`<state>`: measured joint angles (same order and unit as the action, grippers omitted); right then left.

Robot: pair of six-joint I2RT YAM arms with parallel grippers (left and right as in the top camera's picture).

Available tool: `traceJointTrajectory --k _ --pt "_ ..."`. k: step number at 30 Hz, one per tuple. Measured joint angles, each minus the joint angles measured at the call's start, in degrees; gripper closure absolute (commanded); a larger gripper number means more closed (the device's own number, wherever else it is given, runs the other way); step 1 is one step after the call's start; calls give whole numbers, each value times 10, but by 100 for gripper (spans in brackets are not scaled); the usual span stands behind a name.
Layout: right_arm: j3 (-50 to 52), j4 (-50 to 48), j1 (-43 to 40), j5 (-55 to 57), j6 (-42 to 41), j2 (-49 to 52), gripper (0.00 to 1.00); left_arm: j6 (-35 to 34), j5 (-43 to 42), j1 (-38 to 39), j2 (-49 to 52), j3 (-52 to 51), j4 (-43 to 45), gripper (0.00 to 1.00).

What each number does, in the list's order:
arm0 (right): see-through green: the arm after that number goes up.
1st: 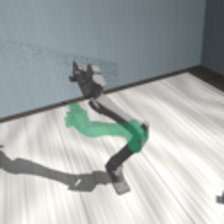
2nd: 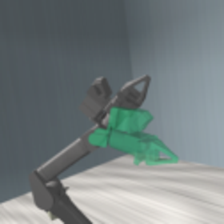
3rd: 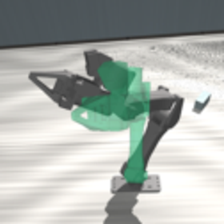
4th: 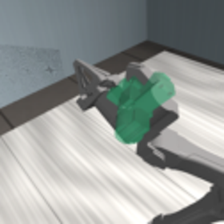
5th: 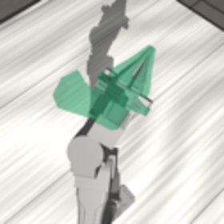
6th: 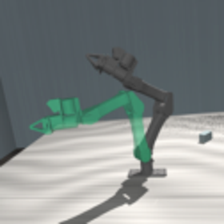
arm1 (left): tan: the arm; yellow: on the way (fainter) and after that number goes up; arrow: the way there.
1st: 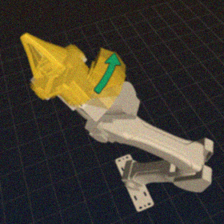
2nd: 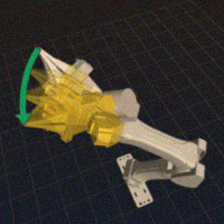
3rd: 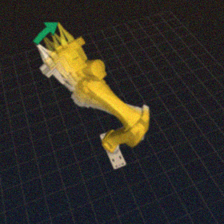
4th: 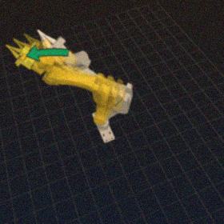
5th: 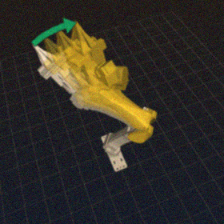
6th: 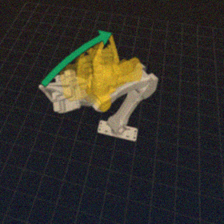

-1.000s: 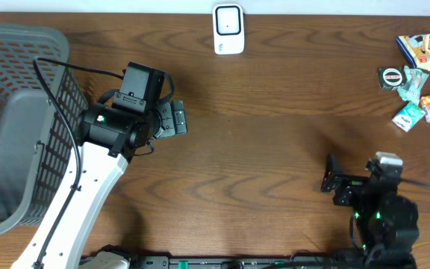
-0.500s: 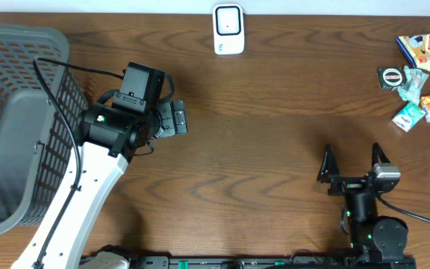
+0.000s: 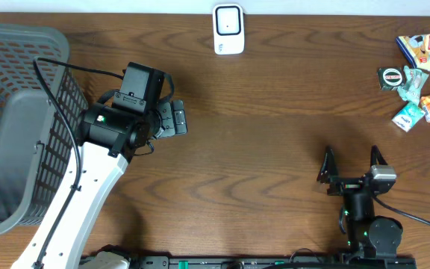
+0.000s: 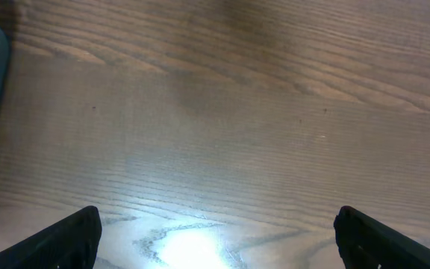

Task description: Scan the item barcode

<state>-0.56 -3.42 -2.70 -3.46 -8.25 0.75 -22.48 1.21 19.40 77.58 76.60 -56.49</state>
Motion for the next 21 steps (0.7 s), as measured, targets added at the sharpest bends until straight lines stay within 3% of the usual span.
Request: traceJointTrajectory --k 5,21 --pt "1 71 -16 -4 14 0 1 0 0 0 0 0 0 2" --pt "2 74 -16 -3 29 -1 1 0 0 0 0 0 0 2"
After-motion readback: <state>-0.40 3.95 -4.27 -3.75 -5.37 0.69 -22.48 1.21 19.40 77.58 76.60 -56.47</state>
